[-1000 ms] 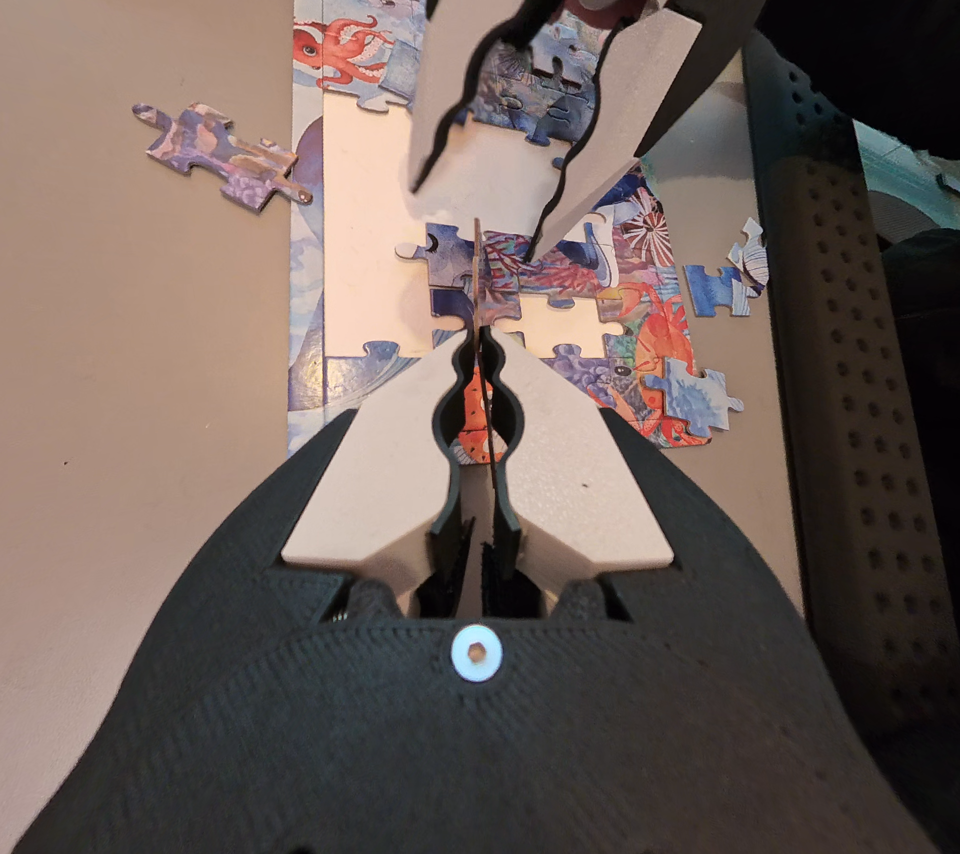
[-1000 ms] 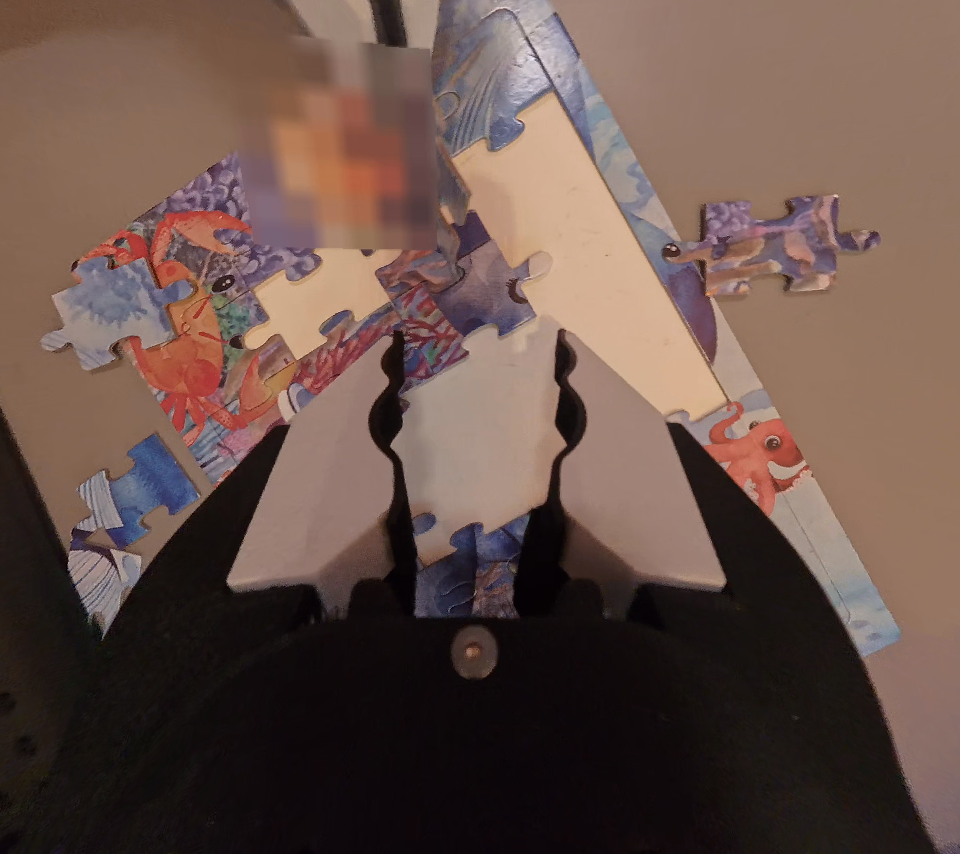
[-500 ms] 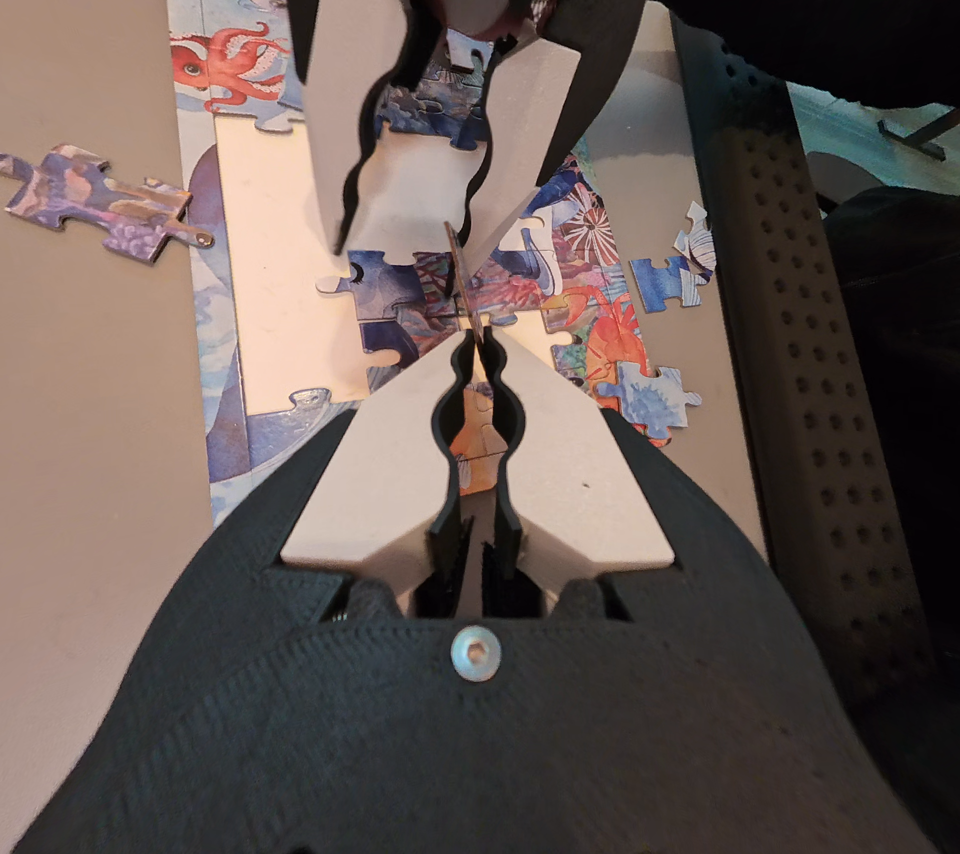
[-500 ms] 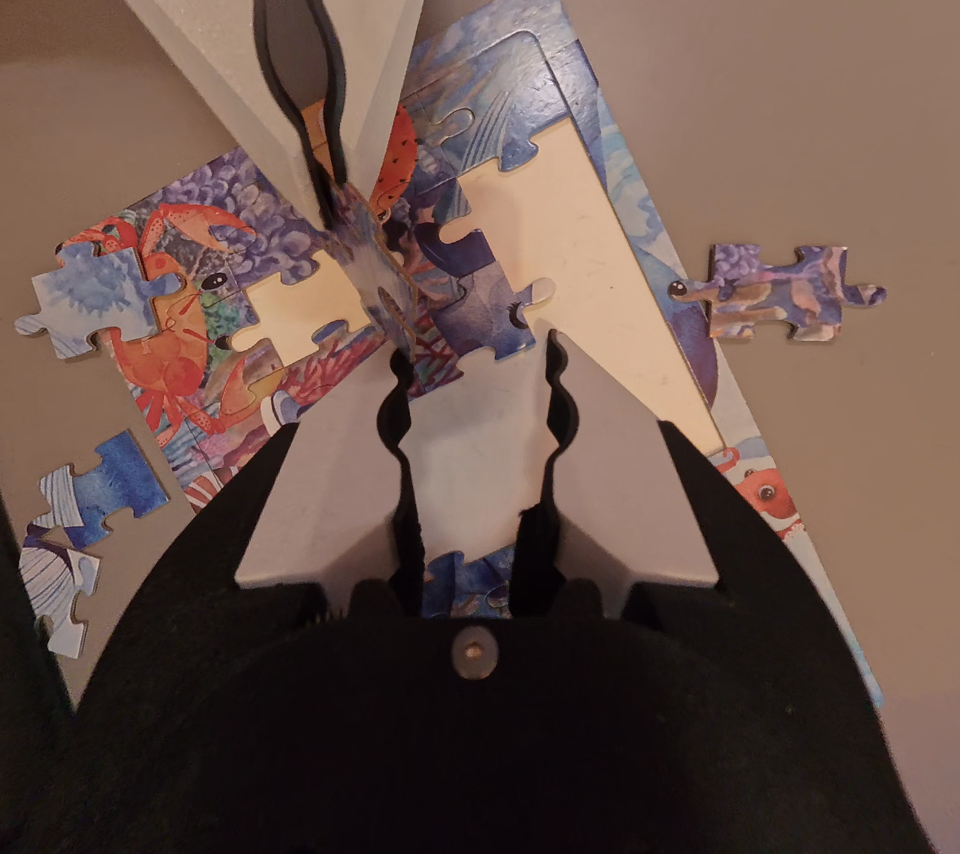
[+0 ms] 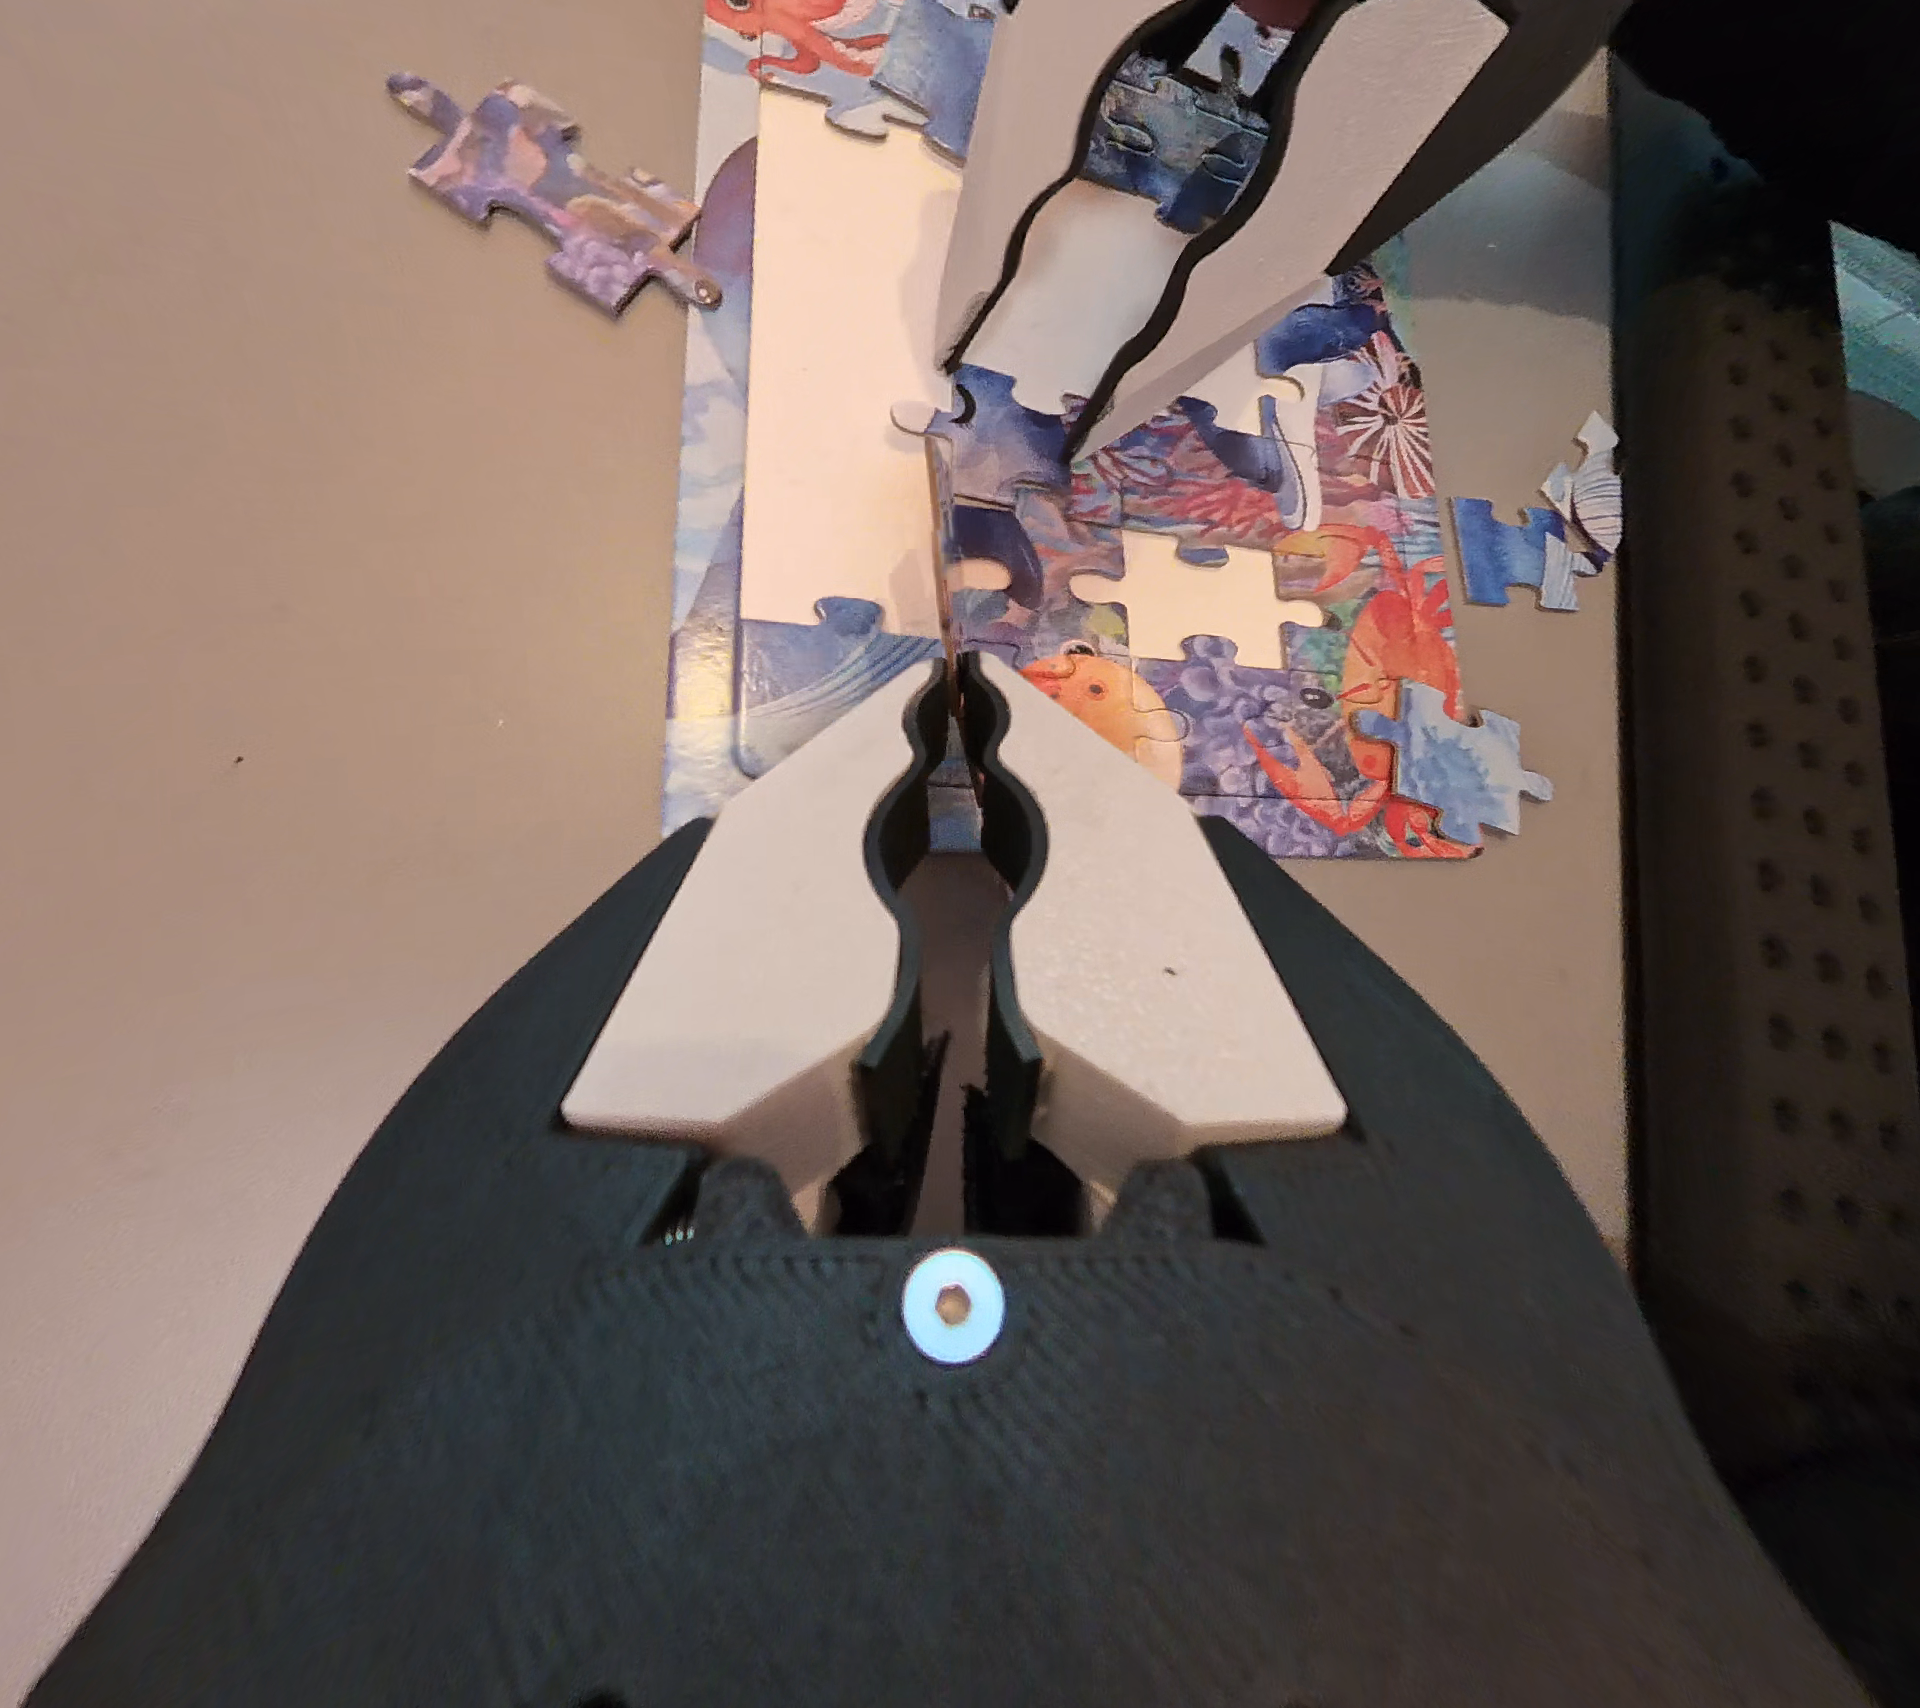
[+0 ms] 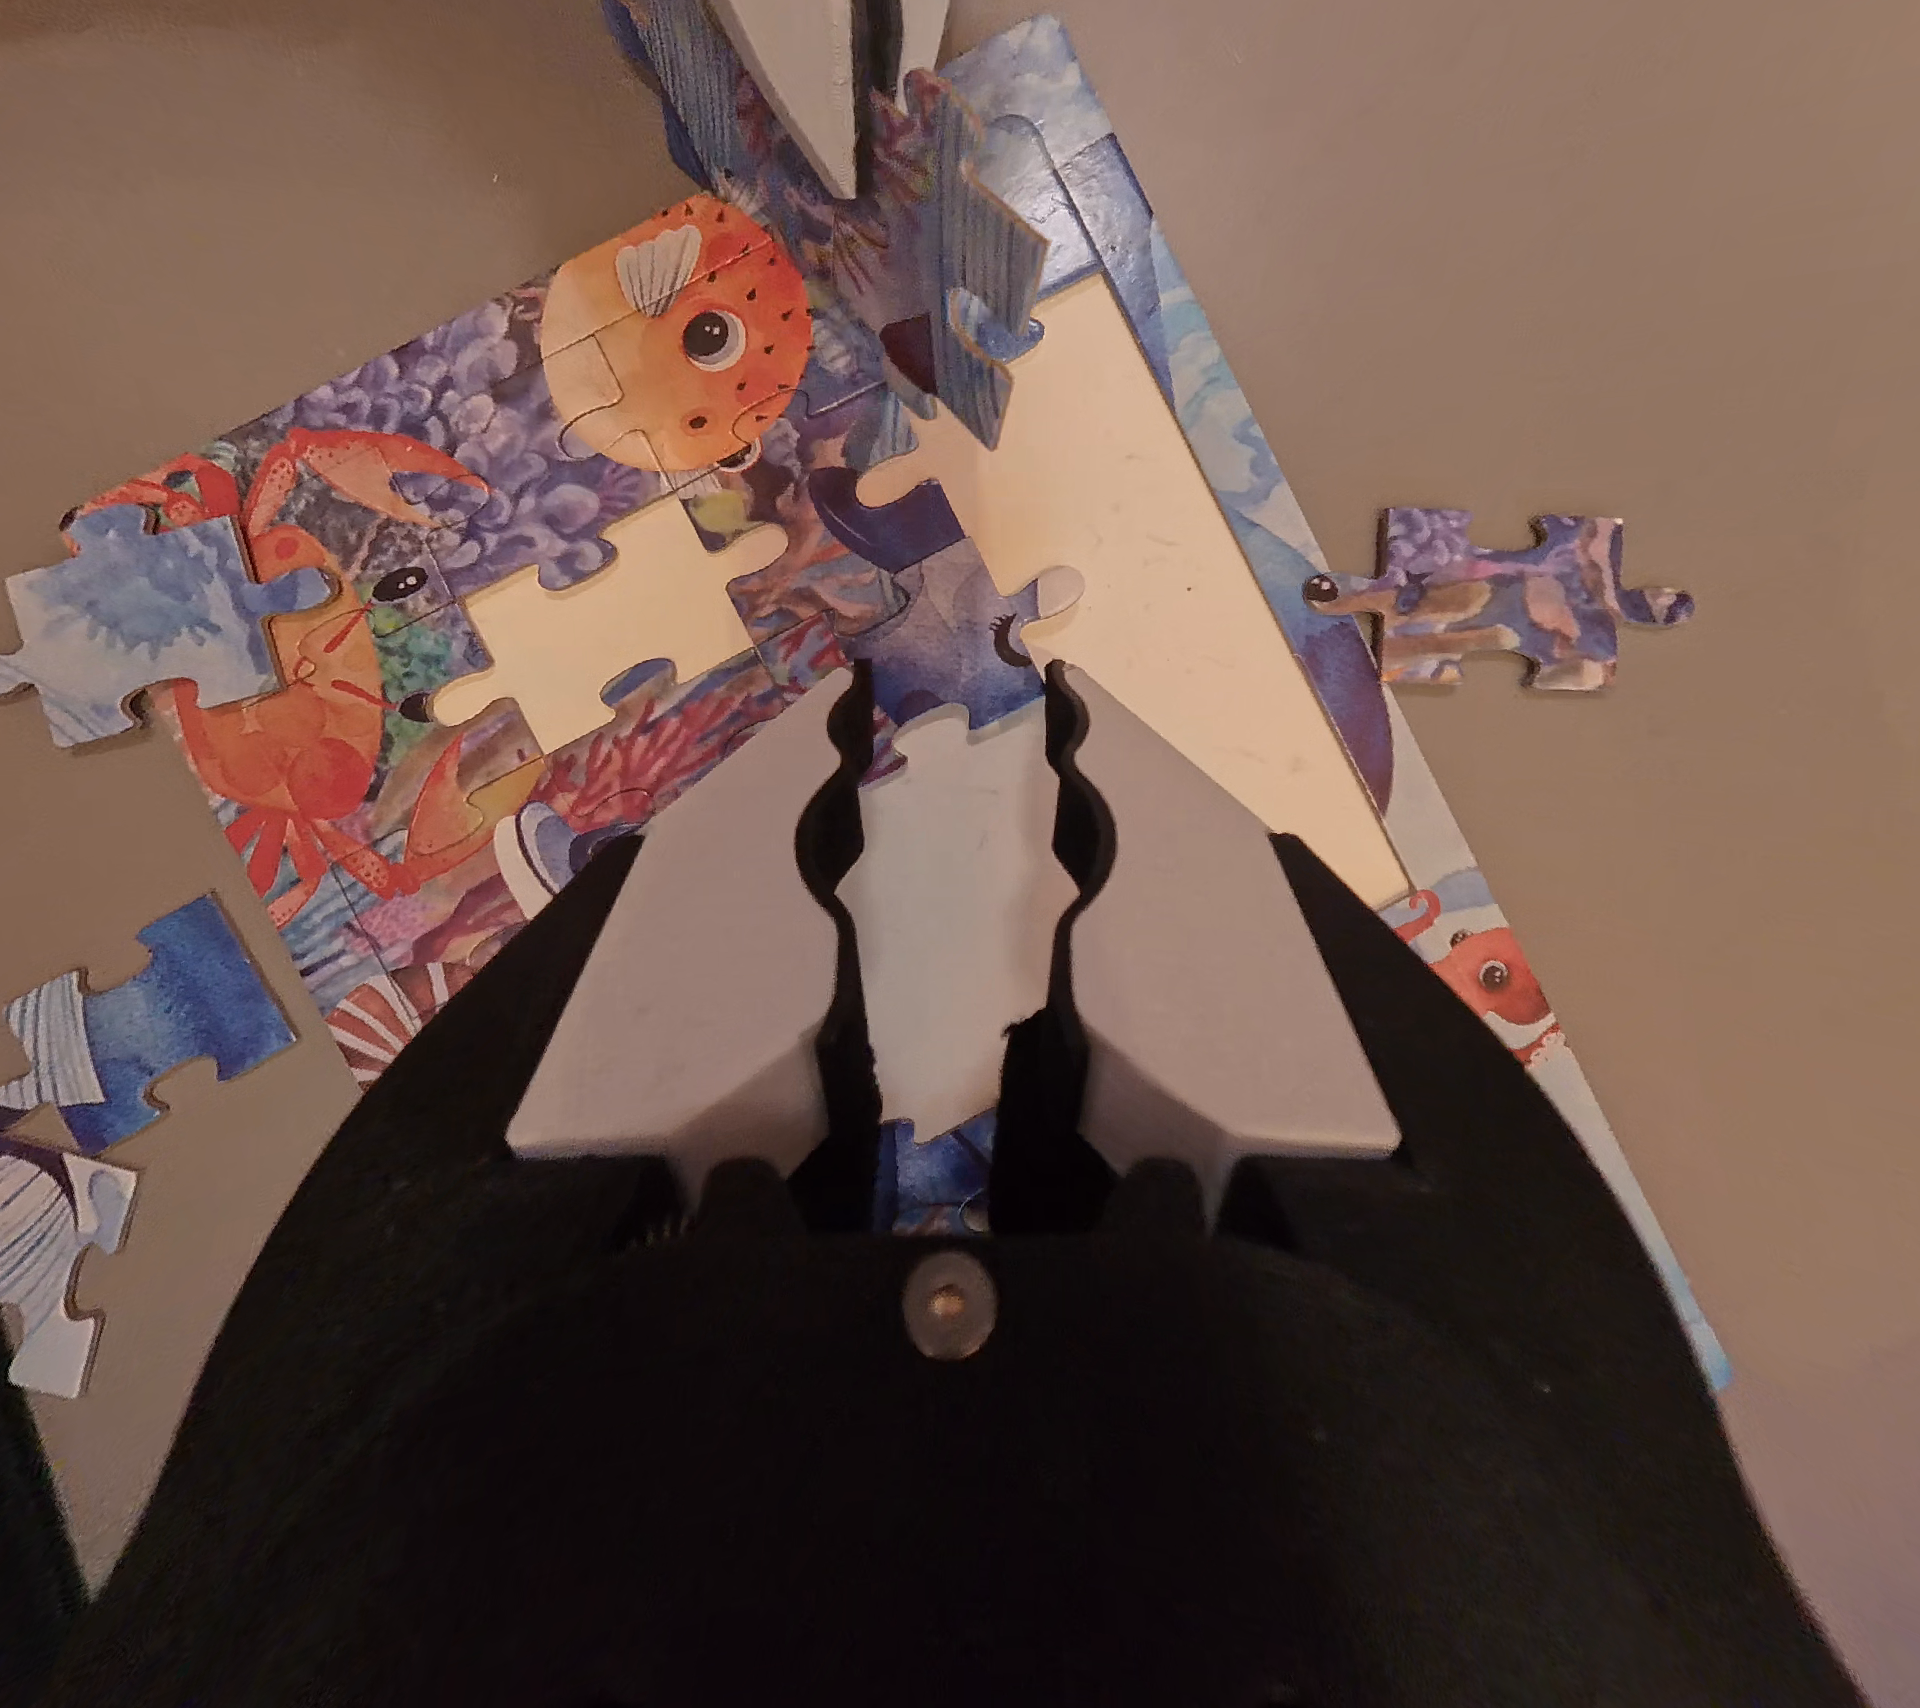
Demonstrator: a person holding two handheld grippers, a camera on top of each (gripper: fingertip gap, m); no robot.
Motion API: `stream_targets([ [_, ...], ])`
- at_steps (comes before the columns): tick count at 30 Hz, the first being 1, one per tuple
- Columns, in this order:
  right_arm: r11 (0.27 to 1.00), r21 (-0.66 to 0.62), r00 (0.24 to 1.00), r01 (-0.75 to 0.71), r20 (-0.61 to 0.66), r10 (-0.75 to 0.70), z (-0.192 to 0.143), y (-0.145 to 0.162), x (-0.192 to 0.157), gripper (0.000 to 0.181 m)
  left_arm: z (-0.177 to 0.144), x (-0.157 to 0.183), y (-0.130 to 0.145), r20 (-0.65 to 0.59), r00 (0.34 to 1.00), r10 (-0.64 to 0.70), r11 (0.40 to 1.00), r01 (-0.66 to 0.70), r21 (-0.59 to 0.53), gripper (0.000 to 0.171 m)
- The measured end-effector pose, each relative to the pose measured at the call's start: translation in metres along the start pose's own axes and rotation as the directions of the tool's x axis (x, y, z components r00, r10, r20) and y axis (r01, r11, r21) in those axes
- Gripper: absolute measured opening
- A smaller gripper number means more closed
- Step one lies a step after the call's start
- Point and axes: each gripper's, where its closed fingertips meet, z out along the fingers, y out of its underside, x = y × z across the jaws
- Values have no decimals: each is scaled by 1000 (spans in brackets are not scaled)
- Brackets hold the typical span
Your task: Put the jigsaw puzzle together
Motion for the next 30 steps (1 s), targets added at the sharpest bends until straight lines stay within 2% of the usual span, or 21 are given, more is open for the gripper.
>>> stream_targets([
  [5,999,17,998,48,-49,-47,-2,-2,-3,23,2,0,2,7,1000,2,1000,-2,-13,0],
  [6,998,18,997,52,-52,-51,-2,-2,-3,18,2,-1,2,9,1000,1,1000,-1,-17,1],
  [7,997,20,996,68,-52,-67,-2,-2,-6,0,2,-2,3,15,1000,0,1000,0,-21,1],
  [13,996,17,995,86,-47,-85,-2,0,-14,0,1,-6,6,35,999,-14,999,15,-31,1],
  [15,997,46,997,69,-44,-67,-6,-5,-14,10,0,-8,8,45,999,-25,999,27,-36,2],
  [18,999,43,1000,18,5,-18,-6,-3,-14,48,0,-13,11,63,997,-45,998,48,-42,4],
  [21,999,20,999,27,40,-28,-1,3,-16,63,1,-21,15,95,993,-64,996,70,-57,8],
  [26,999,20,996,25,86,-27,2,0,-21,56,-3,-25,12,131,989,-63,997,68,-39,23],
  [30,999,30,997,12,74,-14,1,0,-17,45,-4,-23,3,141,989,-36,999,40,-21,21],
])
